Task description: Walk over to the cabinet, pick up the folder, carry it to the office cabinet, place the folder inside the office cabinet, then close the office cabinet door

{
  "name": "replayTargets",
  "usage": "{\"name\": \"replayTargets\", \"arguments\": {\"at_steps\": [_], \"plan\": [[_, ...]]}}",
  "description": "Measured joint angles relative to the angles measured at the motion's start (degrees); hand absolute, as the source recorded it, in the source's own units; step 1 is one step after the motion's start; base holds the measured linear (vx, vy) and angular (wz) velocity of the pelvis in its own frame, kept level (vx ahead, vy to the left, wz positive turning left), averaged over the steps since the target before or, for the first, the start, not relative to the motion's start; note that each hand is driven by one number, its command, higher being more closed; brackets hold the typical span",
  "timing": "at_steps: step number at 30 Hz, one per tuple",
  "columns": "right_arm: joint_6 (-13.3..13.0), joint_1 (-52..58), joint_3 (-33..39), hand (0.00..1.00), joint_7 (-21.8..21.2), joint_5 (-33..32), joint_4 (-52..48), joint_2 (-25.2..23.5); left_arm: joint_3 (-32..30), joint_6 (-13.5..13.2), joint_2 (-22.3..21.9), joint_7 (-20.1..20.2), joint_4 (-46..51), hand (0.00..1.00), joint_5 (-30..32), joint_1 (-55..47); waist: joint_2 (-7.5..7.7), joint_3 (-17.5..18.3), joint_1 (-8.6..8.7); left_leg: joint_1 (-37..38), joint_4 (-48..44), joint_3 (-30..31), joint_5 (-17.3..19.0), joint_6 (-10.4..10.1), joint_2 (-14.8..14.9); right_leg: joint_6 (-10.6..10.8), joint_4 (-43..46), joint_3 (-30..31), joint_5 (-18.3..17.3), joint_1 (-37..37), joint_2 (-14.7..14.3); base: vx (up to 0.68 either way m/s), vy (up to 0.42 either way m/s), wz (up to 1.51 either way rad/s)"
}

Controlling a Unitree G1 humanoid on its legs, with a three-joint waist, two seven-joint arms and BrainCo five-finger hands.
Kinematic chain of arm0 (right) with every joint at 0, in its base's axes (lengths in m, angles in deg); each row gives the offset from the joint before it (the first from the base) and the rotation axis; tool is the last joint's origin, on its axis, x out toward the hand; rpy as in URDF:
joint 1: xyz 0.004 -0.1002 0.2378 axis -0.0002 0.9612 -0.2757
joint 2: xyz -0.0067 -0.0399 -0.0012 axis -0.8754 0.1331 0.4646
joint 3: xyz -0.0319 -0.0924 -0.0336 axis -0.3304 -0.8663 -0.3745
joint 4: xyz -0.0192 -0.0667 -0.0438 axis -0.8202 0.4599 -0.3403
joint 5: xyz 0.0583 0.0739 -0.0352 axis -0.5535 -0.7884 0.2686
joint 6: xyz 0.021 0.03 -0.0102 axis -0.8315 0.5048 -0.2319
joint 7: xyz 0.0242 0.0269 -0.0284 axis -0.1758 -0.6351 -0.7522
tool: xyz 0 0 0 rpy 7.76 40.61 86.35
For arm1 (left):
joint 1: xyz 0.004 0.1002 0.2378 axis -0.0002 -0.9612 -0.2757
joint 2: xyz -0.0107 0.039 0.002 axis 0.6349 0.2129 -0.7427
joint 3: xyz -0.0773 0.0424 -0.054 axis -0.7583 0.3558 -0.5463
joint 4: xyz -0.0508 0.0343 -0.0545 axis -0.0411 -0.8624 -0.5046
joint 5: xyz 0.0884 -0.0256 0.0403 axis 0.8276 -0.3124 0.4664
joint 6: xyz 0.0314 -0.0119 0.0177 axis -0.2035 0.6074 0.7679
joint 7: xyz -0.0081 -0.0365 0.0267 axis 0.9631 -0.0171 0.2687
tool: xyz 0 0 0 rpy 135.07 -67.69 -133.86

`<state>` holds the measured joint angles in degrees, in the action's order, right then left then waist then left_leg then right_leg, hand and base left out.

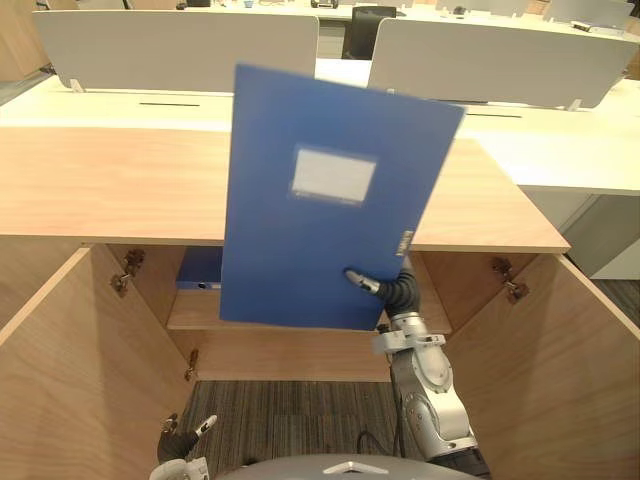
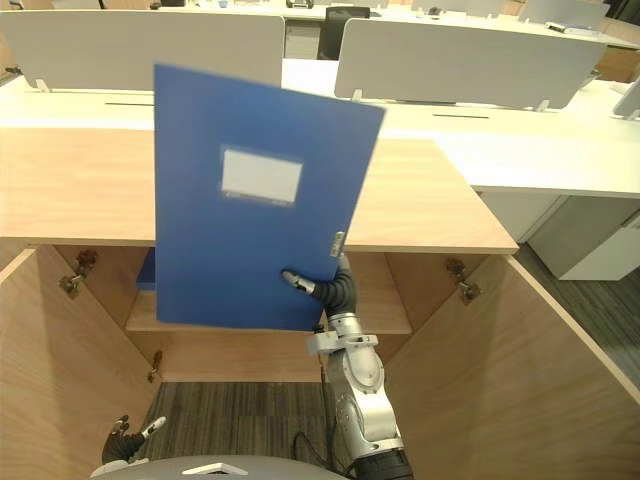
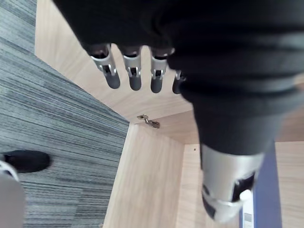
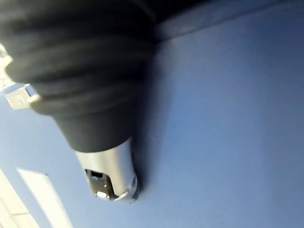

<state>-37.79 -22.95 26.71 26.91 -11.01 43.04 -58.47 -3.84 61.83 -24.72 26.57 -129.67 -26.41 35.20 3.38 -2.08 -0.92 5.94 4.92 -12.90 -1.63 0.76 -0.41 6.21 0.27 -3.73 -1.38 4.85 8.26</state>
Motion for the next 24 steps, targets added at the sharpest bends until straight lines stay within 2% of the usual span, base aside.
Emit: {"name": "replayTargets", "arguments": {"at_steps": [4, 6, 8, 9, 10, 11, 12, 13, 14, 15, 16, 18, 22, 24], "plan": [[0.7, -1.3, -3.7, 1.00, 0.0, 7.1, 1.8, 4.0, 1.3, 0.4, 2.1, 0.7, -4.6, 0.00, 0.1, 1.1, 0.22, -0.7, 0.10, -1.1, 0.0, -0.1, 0.1, -0.1, 0.0, -0.2, -0.2, 0.2, 0.1, -1.1, -0.1, 0.00, 0.000, -0.01], [1.1, -2.7, -5.7, 1.00, -0.5, 9.7, 4.0, 5.6, 2.2, 0.5, 2.6, 1.0, -5.4, 0.00, 0.1, 1.2, -0.20, -1.2, 0.05, -1.3, 0.0, -0.6, 0.3, -0.3, 0.1, -0.2, -0.3, 0.6, 0.1, -1.5, -0.2, 0.01, -0.001, -0.12], [1.3, -4.4, -8.0, 1.00, -0.6, 13.1, 6.7, 7.4, 2.5, 0.6, 3.1, 1.3, -6.9, 0.00, 0.1, 1.4, -0.33, -1.6, -0.64, -2.0, -0.1, -1.4, 0.4, -0.3, 0.3, -0.2, -0.2, 1.6, 0.2, -2.8, -0.5, 0.03, -0.003, -0.19], [1.3, -5.9, -9.0, 1.00, -0.6, 15.3, 8.2, 8.2, 3.3, 0.6, 3.5, 1.8, -7.1, 0.00, 0.2, 2.0, 0.02, -2.4, -0.68, -2.4, -0.4, -1.5, 0.3, -0.2, 0.4, -0.1, 0.3, 1.7, 0.6, -3.2, -0.6, 0.03, -0.008, -0.10], [1.3, -6.6, -9.6, 1.00, -0.5, 16.3, 8.8, 8.6, 3.5, 0.6, 3.7, 1.9, -7.2, 0.00, 0.3, 2.4, -0.44, -3.3, -0.75, -2.7, -0.4, -1.5, 0.3, -0.2, 0.4, -0.1, 0.6, 1.7, 0.6, -3.7, -0.6, 0.01, -0.005, -0.06], [1.4, -8.4, -10.6, 1.00, -0.6, 18.0, 10.0, 9.6, 4.1, 0.5, 4.0, 2.2, -7.1, 0.00, 1.1, 3.7, 0.29, -4.6, -0.72, -4.6, -2.8, -1.8, 0.6, 0.2, 0.7, -0.1, 2.1, 2.5, 0.5, -5.5, -0.6, -0.05, -0.011, -0.14], [1.7, -11.1, -11.7, 1.00, -0.5, 19.0, 11.0, 10.1, 4.6, 0.5, 4.4, 2.2, -6.9, 0.00, 1.3, 5.4, -0.36, -7.4, -1.15, -9.2, -9.0, -2.0, 3.2, 0.5, 1.7, -0.4, 4.3, 3.2, 0.3, -8.4, -0.8, -0.07, -0.021, -0.13], [1.7, -12.4, -12.1, 1.00, -0.4, 19.9, 11.3, 10.6, 4.6, 0.5, 4.5, 2.2, -6.8, 0.00, 1.3, 6.3, -0.48, -8.3, -1.03, -12.2, -12.9, -1.8, 4.7, 0.6, 2.4, -0.5, 5.6, 3.2, 0.2, -10.3, -1.0, -0.09, -0.048, -0.17], [1.7, -15.6, -12.9, 1.00, -0.1, 20.8, 12.6, 12.0, 4.8, 0.5, 4.4, 2.2, -6.7, 0.00, 1.2, 8.6, -1.35, -11.1, -0.82, -17.2, -19.8, -1.2, 6.9, 1.2, 3.9, -0.8, 8.6, 3.3, -0.1, -13.5, -1.8, -0.13, -0.048, -0.12], [1.7, -18.1, -13.1, 1.00, 0.3, 22.9, 13.4, 12.3, 4.8, 0.4, 4.5, 2.2, -6.6, 0.00, 1.2, 10.6, -2.09, -13.8, -0.90, -20.7, -24.2, -0.5, 8.2, 1.4, 4.8, -0.6, 11.8, 3.6, -1.0, -16.6, -2.2, -0.15, -0.036, -0.12], [1.7, -19.1, -13.3, 1.00, 0.3, 24.0, 13.7, 12.7, 5.1, 0.4, 4.5, 2.2, -6.6, 0.00, 1.2, 11.5, -2.46, -14.7, -0.79, -22.7, -26.1, 0.0, 8.6, 1.5, 5.2, -0.6, 13.6, 3.6, -1.6, -18.4, -2.4, -0.24, 0.003, -0.01], [2.0, -22.2, -15.1, 1.00, 0.8, 26.2, 15.5, 14.1, 6.0, -0.4, 5.0, 2.2, -5.8, 0.00, 1.0, 13.9, -2.58, -17.7, -0.92, -28.6, -31.7, 0.7, 10.6, 1.3, 5.9, -0.5, 21.6, 3.9, -4.5, -25.5, -2.4, -0.22, 0.017, 0.04], [2.9, -22.3, -15.0, 1.00, 2.9, 28.0, 16.7, 14.2, 6.8, -0.8, 5.4, 2.1, -2.6, 0.00, 0.6, 14.9, -2.84, -19.8, -1.60, -38.8, -41.3, 1.9, 14.3, 0.4, 7.6, -0.8, 32.9, 4.2, -8.7, -36.4, -2.5, -0.18, 0.000, 0.02], [3.2, -22.2, -14.8, 1.00, 3.5, 28.8, 16.3, 14.1, 6.8, -0.8, 5.4, 2.1, -0.6, 0.00, -0.1, 15.6, -3.00, -21.1, -1.78, -41.4, -43.3, 2.0, 14.5, 0.2, 8.0, -1.3, 35.5, 4.4, -9.4, -39.3, -2.6, -0.12, -0.014, -0.02]]}}
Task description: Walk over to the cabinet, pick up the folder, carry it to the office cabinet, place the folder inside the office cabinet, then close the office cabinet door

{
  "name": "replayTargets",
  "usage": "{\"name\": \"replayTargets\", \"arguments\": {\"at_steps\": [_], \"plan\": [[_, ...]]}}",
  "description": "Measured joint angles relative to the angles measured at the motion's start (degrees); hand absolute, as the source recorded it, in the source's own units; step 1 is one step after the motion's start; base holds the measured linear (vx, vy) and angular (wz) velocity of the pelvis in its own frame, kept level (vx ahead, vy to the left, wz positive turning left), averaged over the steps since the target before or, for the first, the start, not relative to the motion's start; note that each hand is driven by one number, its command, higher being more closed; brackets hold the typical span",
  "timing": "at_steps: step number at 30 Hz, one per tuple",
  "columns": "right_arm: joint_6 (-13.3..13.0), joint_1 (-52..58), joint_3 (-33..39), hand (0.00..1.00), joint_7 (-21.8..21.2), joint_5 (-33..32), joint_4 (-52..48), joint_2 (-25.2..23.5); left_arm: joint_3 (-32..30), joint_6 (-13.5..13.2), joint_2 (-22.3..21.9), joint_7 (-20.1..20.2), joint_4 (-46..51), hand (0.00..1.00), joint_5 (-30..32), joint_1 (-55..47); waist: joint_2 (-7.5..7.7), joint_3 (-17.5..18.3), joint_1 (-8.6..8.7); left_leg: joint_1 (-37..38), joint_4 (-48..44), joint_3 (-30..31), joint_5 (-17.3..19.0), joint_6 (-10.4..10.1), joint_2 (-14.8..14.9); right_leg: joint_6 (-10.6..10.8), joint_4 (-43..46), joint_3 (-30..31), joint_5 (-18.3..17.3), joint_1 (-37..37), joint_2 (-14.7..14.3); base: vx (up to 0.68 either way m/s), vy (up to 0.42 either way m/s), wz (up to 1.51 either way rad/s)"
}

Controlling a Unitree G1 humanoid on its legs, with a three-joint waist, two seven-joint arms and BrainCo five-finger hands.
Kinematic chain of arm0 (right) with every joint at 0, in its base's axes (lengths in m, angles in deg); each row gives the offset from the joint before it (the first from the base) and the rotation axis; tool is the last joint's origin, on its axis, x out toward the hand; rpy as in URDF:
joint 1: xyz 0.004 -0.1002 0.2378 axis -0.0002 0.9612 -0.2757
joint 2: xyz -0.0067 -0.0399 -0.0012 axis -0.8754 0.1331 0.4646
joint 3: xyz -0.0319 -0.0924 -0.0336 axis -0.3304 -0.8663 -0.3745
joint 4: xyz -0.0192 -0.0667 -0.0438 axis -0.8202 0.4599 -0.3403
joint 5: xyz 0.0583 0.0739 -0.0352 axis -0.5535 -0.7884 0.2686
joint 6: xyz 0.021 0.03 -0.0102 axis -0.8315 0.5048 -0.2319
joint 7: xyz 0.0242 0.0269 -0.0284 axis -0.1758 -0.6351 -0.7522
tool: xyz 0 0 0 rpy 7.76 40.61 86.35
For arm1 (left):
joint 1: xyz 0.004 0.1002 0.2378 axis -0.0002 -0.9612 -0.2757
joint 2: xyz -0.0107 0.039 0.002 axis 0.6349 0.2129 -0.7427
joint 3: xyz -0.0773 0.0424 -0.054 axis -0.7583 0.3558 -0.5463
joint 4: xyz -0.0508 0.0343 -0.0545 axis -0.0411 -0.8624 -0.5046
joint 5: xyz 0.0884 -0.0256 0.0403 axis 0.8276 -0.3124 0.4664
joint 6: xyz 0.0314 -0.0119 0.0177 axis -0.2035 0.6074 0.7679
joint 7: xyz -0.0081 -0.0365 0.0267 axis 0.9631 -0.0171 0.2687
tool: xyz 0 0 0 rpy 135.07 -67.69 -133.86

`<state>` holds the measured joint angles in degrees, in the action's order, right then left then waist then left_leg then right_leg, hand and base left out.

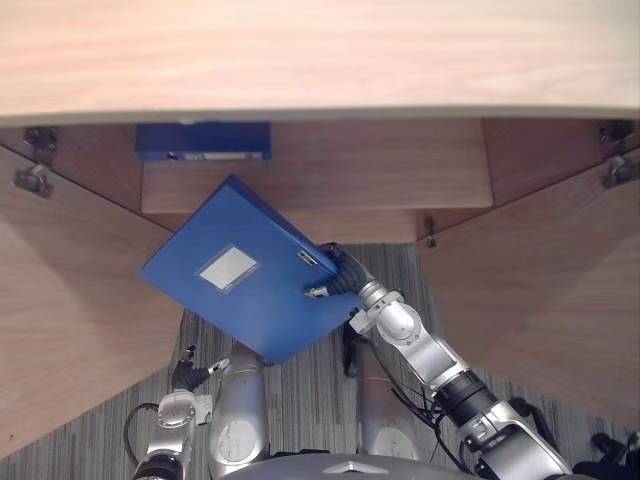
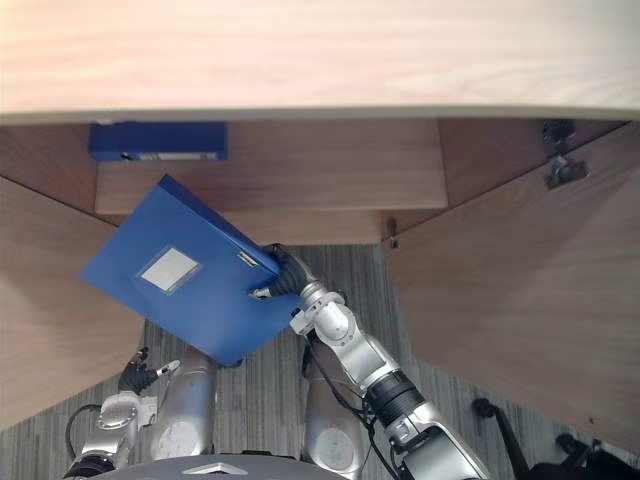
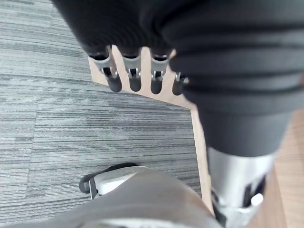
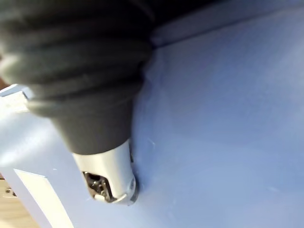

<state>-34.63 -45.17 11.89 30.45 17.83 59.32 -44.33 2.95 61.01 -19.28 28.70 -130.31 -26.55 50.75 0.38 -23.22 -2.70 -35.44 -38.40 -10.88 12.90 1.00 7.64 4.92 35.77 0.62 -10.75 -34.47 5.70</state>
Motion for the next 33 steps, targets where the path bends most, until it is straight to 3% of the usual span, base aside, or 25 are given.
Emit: {"name": "replayTargets", "arguments": {"at_steps": [3, 7, 9, 12, 17, 21, 26, 33], "plan": [[0.4, 0.4, 0.8, 1.00, 0.8, -0.1, -3.5, -0.1, 0.0, -0.3, 0.0, 0.0, 4.4, 0.00, -0.2, 0.9, -0.05, -0.1, -0.20, -6.5, -3.2, 0.3, 0.3, 0.2, 1.0, 0.0, 3.3, -0.2, -0.4, -6.5, -0.1, -0.14, -0.023, -0.01], [0.5, 2.7, 9.0, 1.00, 0.9, -4.9, -12.1, -1.2, 1.6, -1.0, -2.0, 0.9, 24.3, 0.00, -1.2, -4.9, -0.64, -0.7, -0.80, -14.0, -7.1, 2.1, 0.5, 0.2, 1.1, -0.8, 8.1, -1.4, -1.6, -13.3, 0.4, -0.09, -0.026, 0.16], [0.4, 2.9, 16.6, 1.00, 1.8, -12.1, -14.9, -2.2, 2.3, -2.0, -3.6, 2.9, 34.3, 0.00, -2.3, -11.7, -0.93, -1.0, -1.94, -16.6, -8.7, 2.5, 0.8, 0.0, 0.9, -1.0, 10.5, -1.6, -2.7, -16.0, 0.9, 0.00, -0.031, 0.13], [0.0, 1.3, 22.9, 1.00, 3.7, -18.3, -15.3, -2.1, 2.2, -2.6, -3.6, 3.8, 38.5, 0.00, -2.8, -14.6, -1.52, -1.6, -2.92, -19.7, -10.2, 3.3, 0.8, -0.1, 0.4, -0.8, 13.5, -2.4, -4.1, -19.2, 1.8, 0.03, -0.052, 0.20], [-0.9, -1.8, 27.0, 1.00, 5.6, -25.3, -15.2, -2.0, 2.2, -3.2, -4.3, 5.7, 43.2, 0.00, -3.5, -14.9, -1.70, -2.1, -3.74, -24.6, -13.0, 4.8, 1.0, -0.2, 0.4, -1.4, 17.6, -3.1, -6.0, -23.9, 2.0, 0.05, -0.077, 0.12], [-1.6, -6.0, 30.5, 1.00, 6.6, -32.4, -15.0, -1.0, 2.5, -4.1, -5.1, 6.0, 46.9, 0.00, -5.1, -14.6, -2.73, -3.8, -3.59, -26.7, -15.1, 5.2, 1.7, -0.6, 1.0, -1.6, 19.8, -3.2, -6.9, -26.0, 1.8, 0.03, -0.082, -0.02], [-2.8, -16.0, 33.1, 1.00, 9.4, -39.0, -8.3, -0.9, 2.7, -3.1, -5.0, 4.6, 39.2, 0.00, -5.5, -5.0, -2.74, -3.8, -3.06, -28.7, -15.8, 5.2, 1.8, -0.6, 1.5, -1.8, 21.1, -2.9, -7.0, -28.4, 1.4, -0.01, -0.074, -0.03], [-4.8, -25.8, 37.0, 1.00, 14.7, -49.7, -1.3, -1.2, 2.7, -3.0, -5.6, 3.0, 37.3, 0.00, -5.9, -4.2, -2.79, -3.7, -3.39, -29.6, -16.5, 5.9, 1.7, -0.8, 1.9, -2.0, 21.5, -3.5, -7.1, -28.9, 1.0, 0.00, -0.060, 0.00]]}}
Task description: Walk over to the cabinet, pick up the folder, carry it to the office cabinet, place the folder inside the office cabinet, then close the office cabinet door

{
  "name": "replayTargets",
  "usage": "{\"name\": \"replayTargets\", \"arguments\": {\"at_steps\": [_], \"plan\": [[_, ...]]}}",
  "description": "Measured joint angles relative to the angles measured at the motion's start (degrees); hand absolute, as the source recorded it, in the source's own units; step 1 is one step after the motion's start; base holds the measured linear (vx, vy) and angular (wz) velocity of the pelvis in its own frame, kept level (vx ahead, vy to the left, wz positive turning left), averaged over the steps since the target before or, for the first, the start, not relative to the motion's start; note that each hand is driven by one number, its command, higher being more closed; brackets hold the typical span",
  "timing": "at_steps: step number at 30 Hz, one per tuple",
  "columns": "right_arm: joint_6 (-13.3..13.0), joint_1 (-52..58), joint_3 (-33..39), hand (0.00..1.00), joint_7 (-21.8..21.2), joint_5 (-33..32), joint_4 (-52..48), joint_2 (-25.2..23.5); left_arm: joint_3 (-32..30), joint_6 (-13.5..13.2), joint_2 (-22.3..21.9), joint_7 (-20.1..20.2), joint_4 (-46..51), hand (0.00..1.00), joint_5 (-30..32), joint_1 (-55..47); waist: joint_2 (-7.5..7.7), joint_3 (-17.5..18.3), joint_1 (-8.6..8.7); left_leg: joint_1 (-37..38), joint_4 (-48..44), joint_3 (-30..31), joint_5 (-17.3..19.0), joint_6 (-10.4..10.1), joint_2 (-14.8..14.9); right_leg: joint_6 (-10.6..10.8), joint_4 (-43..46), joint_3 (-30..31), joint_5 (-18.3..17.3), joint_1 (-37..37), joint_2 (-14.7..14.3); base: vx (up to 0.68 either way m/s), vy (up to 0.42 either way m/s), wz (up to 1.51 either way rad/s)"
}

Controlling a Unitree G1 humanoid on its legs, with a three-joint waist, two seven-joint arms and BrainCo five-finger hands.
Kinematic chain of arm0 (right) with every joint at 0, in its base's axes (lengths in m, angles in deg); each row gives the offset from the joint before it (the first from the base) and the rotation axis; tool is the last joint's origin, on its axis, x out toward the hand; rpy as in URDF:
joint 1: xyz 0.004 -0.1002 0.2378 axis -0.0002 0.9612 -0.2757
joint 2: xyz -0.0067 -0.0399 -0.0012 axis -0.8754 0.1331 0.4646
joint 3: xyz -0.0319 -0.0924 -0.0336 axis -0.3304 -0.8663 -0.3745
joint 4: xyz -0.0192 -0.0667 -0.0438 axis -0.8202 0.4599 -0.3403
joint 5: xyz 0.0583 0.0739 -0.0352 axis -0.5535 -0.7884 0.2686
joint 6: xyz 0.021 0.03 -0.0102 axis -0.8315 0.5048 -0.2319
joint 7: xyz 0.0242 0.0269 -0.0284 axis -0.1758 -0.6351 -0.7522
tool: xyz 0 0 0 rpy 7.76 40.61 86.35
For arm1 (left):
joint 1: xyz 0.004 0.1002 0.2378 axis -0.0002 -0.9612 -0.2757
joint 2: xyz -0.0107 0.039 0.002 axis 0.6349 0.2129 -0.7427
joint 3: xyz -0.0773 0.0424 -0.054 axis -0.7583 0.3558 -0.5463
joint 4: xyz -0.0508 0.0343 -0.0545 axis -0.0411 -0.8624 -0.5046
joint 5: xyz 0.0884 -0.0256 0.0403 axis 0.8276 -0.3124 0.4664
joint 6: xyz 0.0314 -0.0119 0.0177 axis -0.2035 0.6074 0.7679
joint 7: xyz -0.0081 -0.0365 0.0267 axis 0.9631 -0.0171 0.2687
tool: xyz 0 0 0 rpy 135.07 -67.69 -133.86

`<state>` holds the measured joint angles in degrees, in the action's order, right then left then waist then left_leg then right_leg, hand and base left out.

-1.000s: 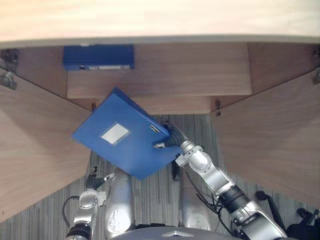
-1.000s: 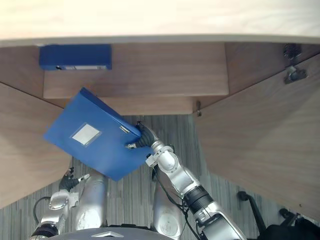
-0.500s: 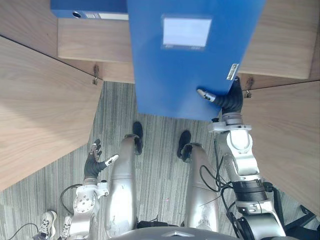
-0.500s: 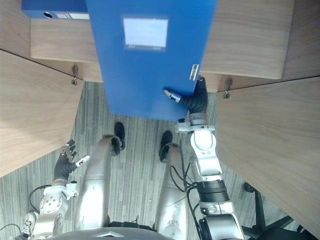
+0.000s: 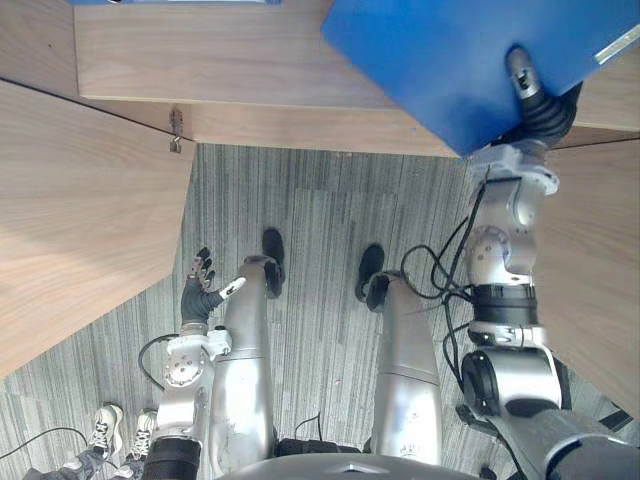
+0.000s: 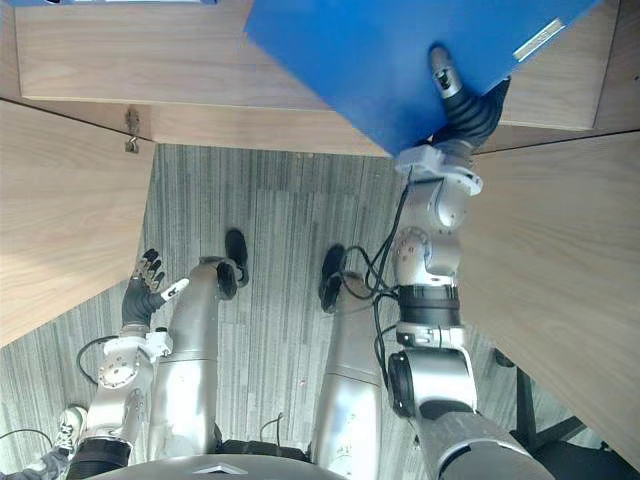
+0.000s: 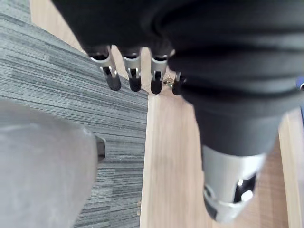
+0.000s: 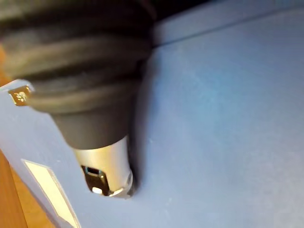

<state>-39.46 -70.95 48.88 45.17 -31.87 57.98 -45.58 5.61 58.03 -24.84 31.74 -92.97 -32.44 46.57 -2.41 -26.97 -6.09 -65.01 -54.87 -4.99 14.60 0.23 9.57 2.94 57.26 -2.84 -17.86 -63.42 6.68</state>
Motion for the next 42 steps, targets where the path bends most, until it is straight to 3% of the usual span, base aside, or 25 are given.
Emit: {"name": "replayTargets", "arguments": {"at_steps": [14, 24, 33, 34, 42], "plan": [[0.1, -13.6, 1.5, 1.00, 4.7, -13.5, 16.9, -0.8, 1.8, 0.4, 0.0, -2.9, -5.6, 0.00, -2.0, 3.3, -0.12, 0.3, -0.17, 0.0, 2.6, 2.2, -2.6, -1.3, -0.2, -1.5, -1.0, -2.6, 0.5, 0.6, 0.0, -0.03, -0.064, 0.06], [0.4, -22.5, 1.5, 1.00, 8.6, -17.9, 23.4, -0.9, 1.9, 0.7, 0.0, -5.3, -9.0, 0.00, -3.1, 5.9, -0.56, 0.8, -0.39, -0.1, 6.8, 3.4, -5.5, -2.1, -0.6, -2.8, -3.7, -4.5, 1.7, 0.7, 0.0, -0.02, -0.039, 0.07], [0.3, -27.2, 1.4, 1.00, 8.9, -20.3, 29.4, -0.8, 3.0, 0.9, -0.1, -6.9, -9.9, 0.00, -4.2, 6.7, -0.58, 1.9, -0.45, -0.2, 9.6, 4.0, -7.4, -2.7, -0.7, -3.7, -5.1, -5.7, 2.5, 0.5, 0.0, -0.01, -0.012, 0.03], [0.2, -27.2, 1.4, 0.00, 8.9, -20.7, 29.7, -0.8, 3.2, 0.9, -0.1, -6.9, -10.0, 0.00, -4.2, 6.7, -0.57, 2.2, -0.54, -0.3, 9.7, 4.0, -7.5, -2.8, -0.7, -3.7, -5.1, -5.8, 2.5, 0.3, 0.0, 0.00, 0.000, 0.00], [0.0, -28.5, 1.0, 0.00, 10.5, -22.4, 31.4, -0.8, 5.2, 0.9, -0.5, -7.3, -9.0, 0.00, -4.2, 6.7, -0.62, 3.7, -1.41, -2.2, 7.9, 5.0, -7.6, -2.8, -0.5, -3.9, -4.0, -6.4, 2.4, -1.0, -0.1, 0.00, 0.001, 0.00]]}}
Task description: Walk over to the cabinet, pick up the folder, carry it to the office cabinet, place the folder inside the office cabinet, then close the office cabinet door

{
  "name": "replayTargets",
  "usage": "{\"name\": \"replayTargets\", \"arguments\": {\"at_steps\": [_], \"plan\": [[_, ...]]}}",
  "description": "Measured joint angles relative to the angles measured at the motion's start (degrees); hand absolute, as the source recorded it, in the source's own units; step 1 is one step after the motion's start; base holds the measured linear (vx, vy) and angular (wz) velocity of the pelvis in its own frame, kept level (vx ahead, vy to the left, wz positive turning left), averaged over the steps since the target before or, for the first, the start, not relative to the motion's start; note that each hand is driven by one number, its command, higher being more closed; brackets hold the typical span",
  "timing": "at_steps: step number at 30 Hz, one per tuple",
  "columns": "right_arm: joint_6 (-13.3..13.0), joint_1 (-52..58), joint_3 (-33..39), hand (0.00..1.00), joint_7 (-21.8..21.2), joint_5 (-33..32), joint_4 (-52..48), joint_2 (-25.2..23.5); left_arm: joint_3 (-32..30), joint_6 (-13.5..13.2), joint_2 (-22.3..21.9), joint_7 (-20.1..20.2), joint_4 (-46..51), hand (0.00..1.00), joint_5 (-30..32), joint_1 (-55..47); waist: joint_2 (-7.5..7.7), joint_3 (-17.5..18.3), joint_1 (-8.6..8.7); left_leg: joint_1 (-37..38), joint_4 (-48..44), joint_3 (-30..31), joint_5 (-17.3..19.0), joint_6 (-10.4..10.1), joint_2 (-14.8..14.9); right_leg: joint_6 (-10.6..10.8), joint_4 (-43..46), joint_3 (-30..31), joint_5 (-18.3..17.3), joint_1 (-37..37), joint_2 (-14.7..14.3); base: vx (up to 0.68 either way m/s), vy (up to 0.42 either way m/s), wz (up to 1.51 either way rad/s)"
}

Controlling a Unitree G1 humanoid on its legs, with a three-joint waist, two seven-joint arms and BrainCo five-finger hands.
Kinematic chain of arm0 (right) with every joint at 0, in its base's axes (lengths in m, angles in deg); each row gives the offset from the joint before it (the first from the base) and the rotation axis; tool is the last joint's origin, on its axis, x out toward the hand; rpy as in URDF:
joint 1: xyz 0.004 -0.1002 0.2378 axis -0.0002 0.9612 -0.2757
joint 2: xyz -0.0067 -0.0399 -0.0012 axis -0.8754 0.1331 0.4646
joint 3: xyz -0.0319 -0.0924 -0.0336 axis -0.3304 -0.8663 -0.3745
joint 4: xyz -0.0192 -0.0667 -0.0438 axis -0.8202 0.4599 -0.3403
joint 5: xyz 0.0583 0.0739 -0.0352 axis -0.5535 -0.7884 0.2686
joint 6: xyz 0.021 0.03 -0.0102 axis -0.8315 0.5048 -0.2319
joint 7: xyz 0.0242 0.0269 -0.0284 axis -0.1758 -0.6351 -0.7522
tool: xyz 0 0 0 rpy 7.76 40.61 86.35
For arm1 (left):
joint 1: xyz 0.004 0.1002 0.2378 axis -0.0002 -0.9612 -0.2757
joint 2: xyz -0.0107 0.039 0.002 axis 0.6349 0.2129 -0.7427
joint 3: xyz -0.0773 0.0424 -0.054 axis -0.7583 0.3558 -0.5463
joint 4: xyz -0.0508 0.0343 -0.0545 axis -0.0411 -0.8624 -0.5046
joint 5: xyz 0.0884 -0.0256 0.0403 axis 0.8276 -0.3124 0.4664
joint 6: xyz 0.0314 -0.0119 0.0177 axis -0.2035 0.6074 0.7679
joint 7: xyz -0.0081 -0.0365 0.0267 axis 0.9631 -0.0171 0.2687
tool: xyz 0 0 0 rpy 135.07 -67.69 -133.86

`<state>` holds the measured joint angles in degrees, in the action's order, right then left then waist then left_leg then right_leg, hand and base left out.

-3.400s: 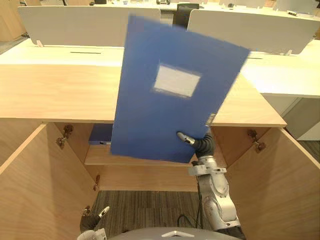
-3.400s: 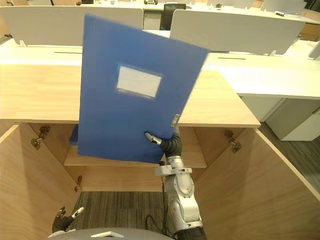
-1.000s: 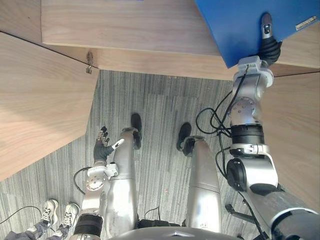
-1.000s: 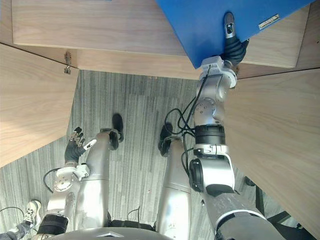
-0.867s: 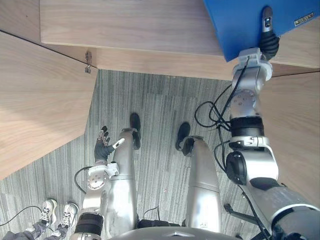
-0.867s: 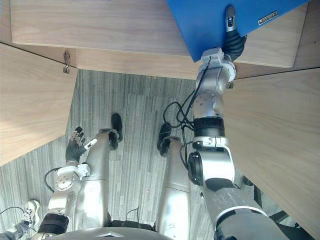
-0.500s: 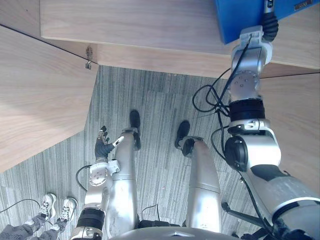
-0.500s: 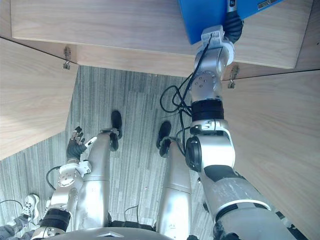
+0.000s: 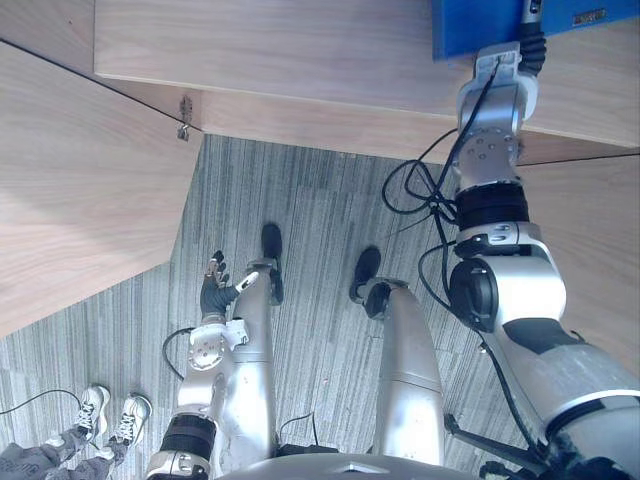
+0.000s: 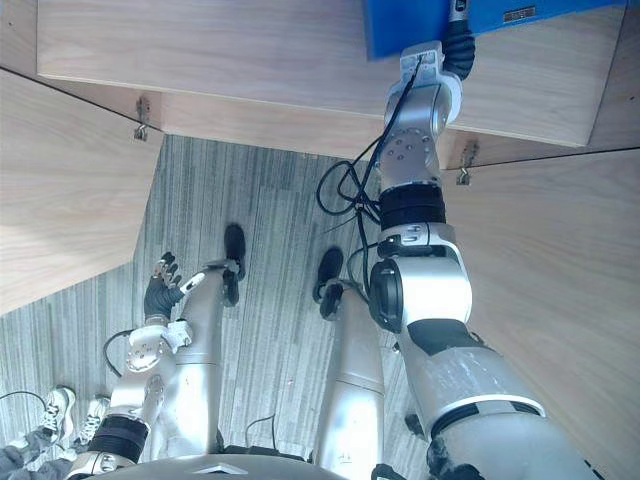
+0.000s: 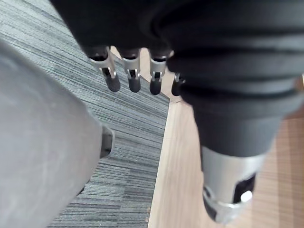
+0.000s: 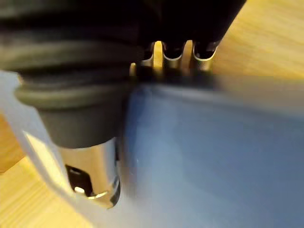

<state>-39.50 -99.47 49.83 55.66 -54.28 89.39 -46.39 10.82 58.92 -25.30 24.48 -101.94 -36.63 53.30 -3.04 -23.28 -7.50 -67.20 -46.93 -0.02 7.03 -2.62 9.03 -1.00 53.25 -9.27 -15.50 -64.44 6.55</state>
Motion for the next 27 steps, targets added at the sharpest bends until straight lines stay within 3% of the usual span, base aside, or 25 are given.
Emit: {"name": "replayTargets", "arguments": {"at_steps": [12, 18, 24, 27], "plan": [[0.1, -1.5, -0.7, 0.00, 0.6, 0.8, -0.1, -0.1, 0.0, 0.0, 0.0, -0.1, 1.4, 0.00, 0.0, 0.1, 0.02, 0.0, -0.32, -1.8, -1.1, 0.0, 0.0, -0.2, 0.1, -0.2, 1.6, 0.1, 0.0, -1.9, 0.1, -0.02, 0.004, -0.01], [0.8, -1.5, -1.8, 0.00, 0.7, 4.4, 0.0, -0.1, 0.0, 0.0, 0.0, -0.1, 1.4, 0.00, 0.0, 0.1, 0.02, 0.0, -0.22, -1.8, -1.0, 0.0, 0.0, -0.1, 0.2, -0.3, 1.4, 0.1, 0.1, -1.9, 0.0, 0.00, 0.000, 0.00], [6.6, -0.3, -3.9, 0.00, 0.8, 18.9, -0.1, 0.0, 0.0, 0.8, -0.1, -1.2, 1.0, 0.00, 0.0, 1.2, 0.04, 0.0, 0.64, -1.3, -0.5, -0.3, -0.1, 0.0, 1.3, -0.1, -0.6, 0.3, 1.4, -1.2, -1.0, 0.00, 0.008, -0.10], [9.2, 0.9, -4.5, 0.00, 0.7, 23.2, 0.6, -0.1, -0.3, 1.4, -0.1, -1.5, -0.8, 0.00, 0.0, 3.7, 0.04, 0.0, 1.35, 0.4, 0.4, -0.9, -0.3, 0.2, 1.5, 0.1, -2.3, 0.6, 2.1, 0.3, -1.4, -0.01, 0.014, -0.09]]}}
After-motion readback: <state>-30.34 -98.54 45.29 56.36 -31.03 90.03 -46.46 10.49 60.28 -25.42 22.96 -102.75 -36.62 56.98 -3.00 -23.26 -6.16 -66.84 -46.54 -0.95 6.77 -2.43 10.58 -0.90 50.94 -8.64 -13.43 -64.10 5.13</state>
